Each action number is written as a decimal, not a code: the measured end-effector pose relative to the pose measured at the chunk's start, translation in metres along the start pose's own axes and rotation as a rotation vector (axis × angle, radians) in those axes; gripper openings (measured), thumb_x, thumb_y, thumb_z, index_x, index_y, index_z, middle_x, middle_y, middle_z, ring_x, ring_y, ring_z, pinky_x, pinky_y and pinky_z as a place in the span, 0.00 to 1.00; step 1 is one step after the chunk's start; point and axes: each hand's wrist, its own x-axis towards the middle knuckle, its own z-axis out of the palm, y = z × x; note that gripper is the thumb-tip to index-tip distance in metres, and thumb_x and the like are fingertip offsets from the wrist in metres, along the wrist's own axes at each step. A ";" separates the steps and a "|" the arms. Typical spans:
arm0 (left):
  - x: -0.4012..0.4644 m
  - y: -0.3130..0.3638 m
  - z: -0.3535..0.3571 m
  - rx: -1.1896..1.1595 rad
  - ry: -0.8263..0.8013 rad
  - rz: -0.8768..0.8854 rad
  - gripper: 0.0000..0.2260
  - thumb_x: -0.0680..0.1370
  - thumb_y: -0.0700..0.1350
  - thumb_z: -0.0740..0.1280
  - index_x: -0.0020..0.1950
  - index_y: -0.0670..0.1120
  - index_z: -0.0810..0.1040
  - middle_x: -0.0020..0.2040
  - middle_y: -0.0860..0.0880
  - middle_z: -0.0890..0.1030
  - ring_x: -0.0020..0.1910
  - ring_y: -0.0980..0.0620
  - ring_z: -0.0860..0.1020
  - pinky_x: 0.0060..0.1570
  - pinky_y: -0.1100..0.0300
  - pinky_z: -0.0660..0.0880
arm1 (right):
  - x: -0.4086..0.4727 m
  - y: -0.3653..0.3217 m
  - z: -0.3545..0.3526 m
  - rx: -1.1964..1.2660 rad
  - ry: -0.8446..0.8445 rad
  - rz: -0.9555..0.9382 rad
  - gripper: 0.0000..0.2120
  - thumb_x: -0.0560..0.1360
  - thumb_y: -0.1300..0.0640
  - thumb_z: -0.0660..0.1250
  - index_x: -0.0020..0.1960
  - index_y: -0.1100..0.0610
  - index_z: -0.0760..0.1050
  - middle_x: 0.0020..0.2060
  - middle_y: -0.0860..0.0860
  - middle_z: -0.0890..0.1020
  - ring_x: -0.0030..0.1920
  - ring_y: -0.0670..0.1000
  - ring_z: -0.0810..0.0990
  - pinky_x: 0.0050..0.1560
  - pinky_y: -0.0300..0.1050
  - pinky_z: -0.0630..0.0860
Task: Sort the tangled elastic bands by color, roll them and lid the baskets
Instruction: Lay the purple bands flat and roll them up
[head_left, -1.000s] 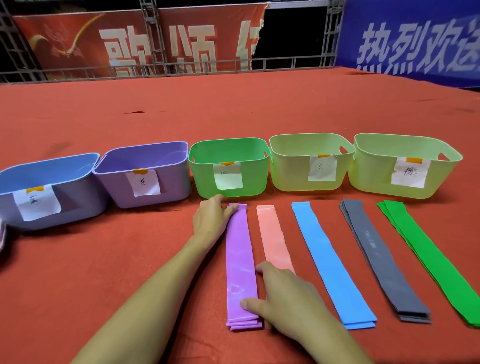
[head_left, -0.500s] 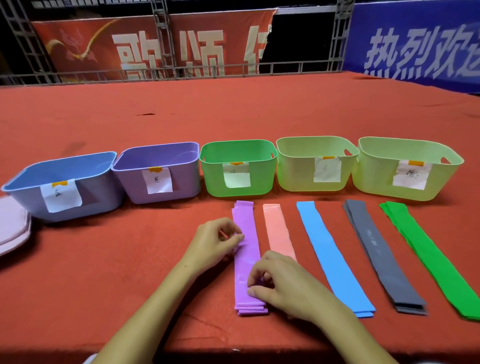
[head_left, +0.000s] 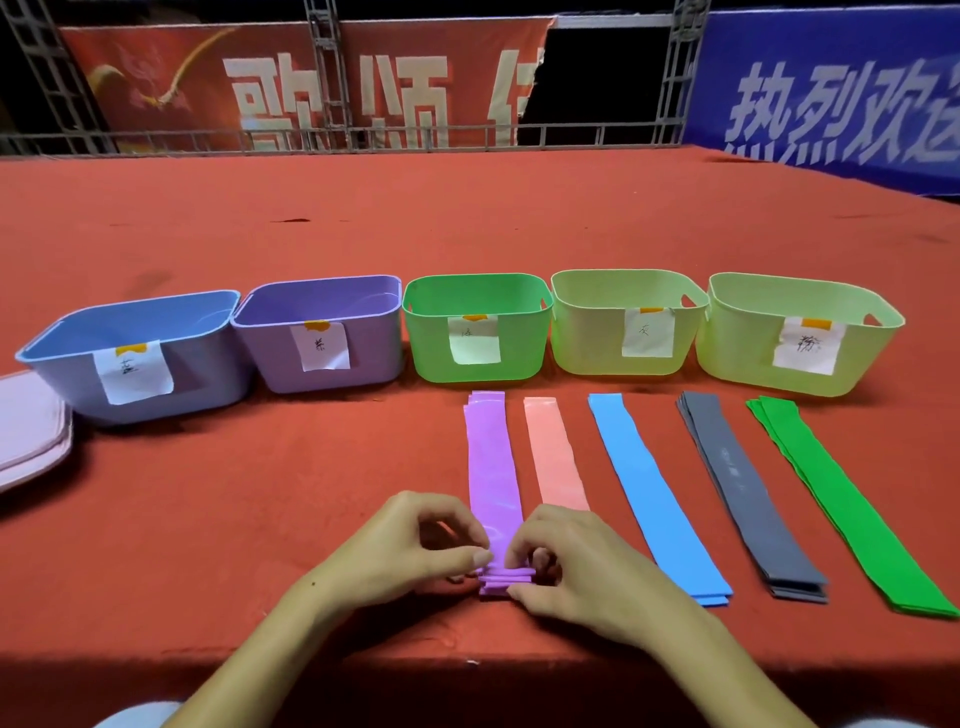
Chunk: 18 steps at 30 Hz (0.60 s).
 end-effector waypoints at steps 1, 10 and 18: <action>-0.001 -0.001 -0.001 -0.011 -0.008 0.002 0.06 0.77 0.44 0.80 0.51 0.45 0.87 0.46 0.44 0.88 0.43 0.51 0.85 0.50 0.51 0.81 | 0.001 -0.001 0.001 -0.015 0.013 -0.001 0.08 0.74 0.44 0.71 0.51 0.46 0.79 0.47 0.40 0.77 0.48 0.43 0.77 0.49 0.40 0.77; -0.005 -0.009 0.003 0.243 0.025 0.206 0.10 0.74 0.46 0.82 0.53 0.51 0.86 0.46 0.54 0.85 0.42 0.54 0.83 0.46 0.51 0.81 | 0.011 -0.006 -0.007 0.054 -0.004 0.030 0.06 0.72 0.48 0.69 0.48 0.47 0.80 0.42 0.44 0.82 0.42 0.46 0.79 0.43 0.44 0.78; 0.001 -0.012 0.002 0.191 0.075 0.199 0.05 0.78 0.43 0.77 0.53 0.50 0.85 0.43 0.52 0.86 0.40 0.50 0.81 0.42 0.51 0.78 | 0.011 -0.003 -0.010 0.164 0.022 0.011 0.10 0.75 0.46 0.74 0.54 0.43 0.77 0.45 0.42 0.84 0.44 0.50 0.81 0.45 0.48 0.80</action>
